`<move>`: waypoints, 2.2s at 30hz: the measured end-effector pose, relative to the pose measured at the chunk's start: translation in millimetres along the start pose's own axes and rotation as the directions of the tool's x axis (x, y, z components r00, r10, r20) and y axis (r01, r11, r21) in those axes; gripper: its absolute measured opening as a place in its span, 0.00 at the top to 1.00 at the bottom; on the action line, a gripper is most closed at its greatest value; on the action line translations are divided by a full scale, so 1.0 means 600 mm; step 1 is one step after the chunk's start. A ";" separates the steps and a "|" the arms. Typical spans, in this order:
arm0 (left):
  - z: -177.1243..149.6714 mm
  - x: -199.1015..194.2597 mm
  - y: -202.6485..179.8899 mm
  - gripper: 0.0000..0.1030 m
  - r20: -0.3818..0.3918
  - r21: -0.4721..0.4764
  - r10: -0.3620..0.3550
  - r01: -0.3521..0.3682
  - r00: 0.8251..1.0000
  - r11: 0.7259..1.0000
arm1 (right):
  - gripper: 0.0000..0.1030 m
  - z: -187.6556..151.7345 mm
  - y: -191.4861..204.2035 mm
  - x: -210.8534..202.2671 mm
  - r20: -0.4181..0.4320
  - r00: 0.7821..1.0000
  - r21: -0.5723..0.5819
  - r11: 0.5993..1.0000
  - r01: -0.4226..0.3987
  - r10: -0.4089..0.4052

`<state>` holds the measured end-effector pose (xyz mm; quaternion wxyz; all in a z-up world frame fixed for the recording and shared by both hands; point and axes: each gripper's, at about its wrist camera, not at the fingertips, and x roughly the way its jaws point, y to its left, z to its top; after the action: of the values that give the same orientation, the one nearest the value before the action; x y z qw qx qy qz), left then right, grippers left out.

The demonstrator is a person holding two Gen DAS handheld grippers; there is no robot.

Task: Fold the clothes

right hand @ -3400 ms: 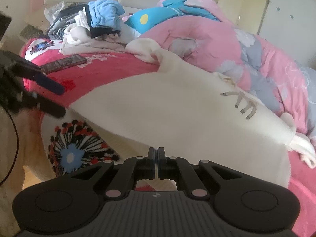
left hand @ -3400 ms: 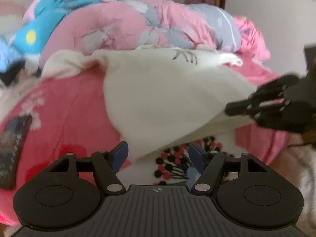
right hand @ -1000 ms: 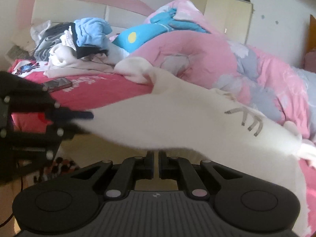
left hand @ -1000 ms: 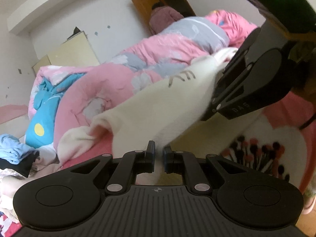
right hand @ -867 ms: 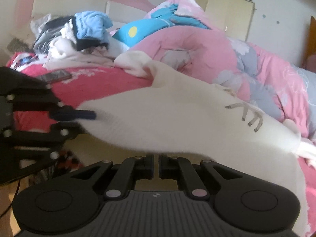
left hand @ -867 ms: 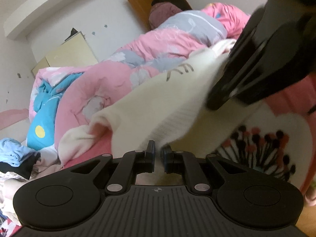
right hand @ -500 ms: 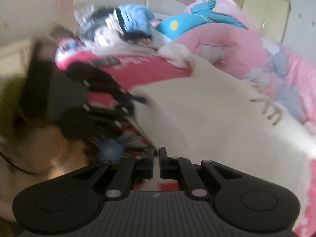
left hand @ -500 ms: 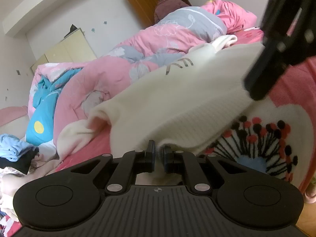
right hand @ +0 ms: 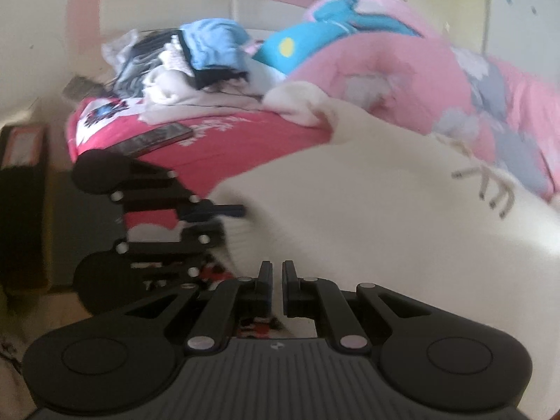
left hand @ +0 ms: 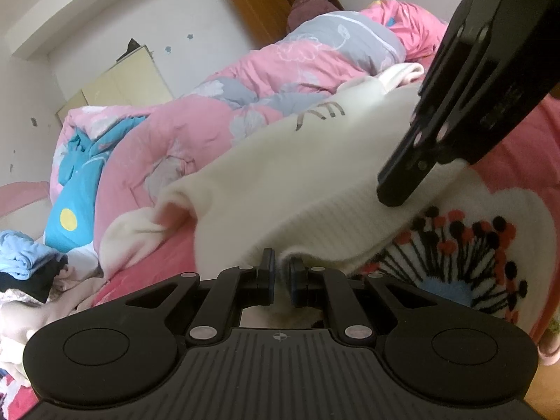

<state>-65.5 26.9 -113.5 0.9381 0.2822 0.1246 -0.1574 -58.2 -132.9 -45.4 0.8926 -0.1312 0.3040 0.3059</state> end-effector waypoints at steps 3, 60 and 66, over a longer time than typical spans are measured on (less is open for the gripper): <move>-0.001 0.000 0.001 0.92 0.002 -0.010 -0.004 0.004 1.000 1.000 | 0.95 -0.002 -0.011 0.023 -0.048 0.998 -0.005 0.999 0.052 -0.052; -0.016 -0.050 0.068 0.80 -0.142 -0.260 0.000 -0.037 0.990 0.965 | 0.95 -0.004 0.006 0.054 0.024 0.999 -0.052 0.998 0.031 -0.030; -0.018 -0.080 0.097 0.75 -0.133 -0.359 -0.060 0.008 0.989 0.933 | 0.95 -0.009 0.005 0.055 0.034 0.999 -0.050 0.998 0.027 -0.026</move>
<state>-89.7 89.8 -78.2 0.9597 0.1154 0.2222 -0.1279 -41.9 -117.1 -70.3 0.8980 -0.1524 0.2795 0.3038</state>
